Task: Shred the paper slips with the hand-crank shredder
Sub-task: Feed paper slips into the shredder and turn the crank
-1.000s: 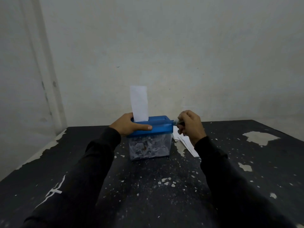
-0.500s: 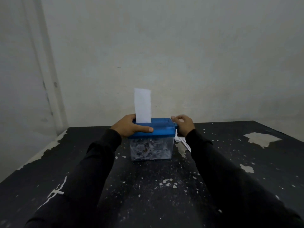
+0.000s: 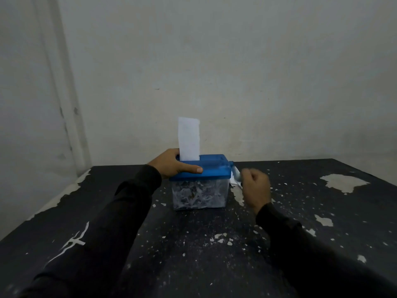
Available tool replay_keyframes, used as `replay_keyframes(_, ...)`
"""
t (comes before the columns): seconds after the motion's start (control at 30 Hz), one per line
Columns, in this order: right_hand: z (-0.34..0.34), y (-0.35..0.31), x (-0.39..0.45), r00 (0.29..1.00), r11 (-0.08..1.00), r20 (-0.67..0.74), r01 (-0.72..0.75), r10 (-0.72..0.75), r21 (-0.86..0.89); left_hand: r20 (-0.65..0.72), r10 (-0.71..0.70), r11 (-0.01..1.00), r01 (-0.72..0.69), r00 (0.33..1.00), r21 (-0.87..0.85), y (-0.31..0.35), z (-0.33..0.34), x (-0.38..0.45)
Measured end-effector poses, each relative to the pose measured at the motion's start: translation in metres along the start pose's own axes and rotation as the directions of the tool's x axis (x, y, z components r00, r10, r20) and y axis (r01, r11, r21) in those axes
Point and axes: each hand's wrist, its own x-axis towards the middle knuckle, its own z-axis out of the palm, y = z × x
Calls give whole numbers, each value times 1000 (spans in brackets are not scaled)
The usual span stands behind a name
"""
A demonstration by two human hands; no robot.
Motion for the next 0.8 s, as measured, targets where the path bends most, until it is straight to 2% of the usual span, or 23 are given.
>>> replay_keyframes(0.07,-1,-17,5,1000,995,-14,29,-28,93,0,2,1000,-2,1000,18,0,0,0)
replay_keyframes(0.2,-2,-30,19,995,969,66,54,-72,242,-9,10,1000,-10,1000,18,-3,0,0)
replay_keyframes(0.3,4,-41,38,988,959,104,85,-117,269,-6,9,1000,-9,1000,11,-4,-1,0)
replay_keyframes(0.4,12,-42,68,986,975,111,102,-125,199,-12,10,1000,-10,1000,6,-4,0,0)
replay_keyframes(0.57,29,-5,100,996,999,85,-33,29,39,-4,3,1000,-3,1000,-21,-4,2,-4)
replay_keyframes(0.7,33,37,80,987,989,120,-97,110,-111,-111,21,998,-27,994,-58,-6,9,-5)
replay_keyframes(0.8,24,48,47,983,981,149,-79,106,-178,-109,5,999,-10,994,-45,-4,9,-3)
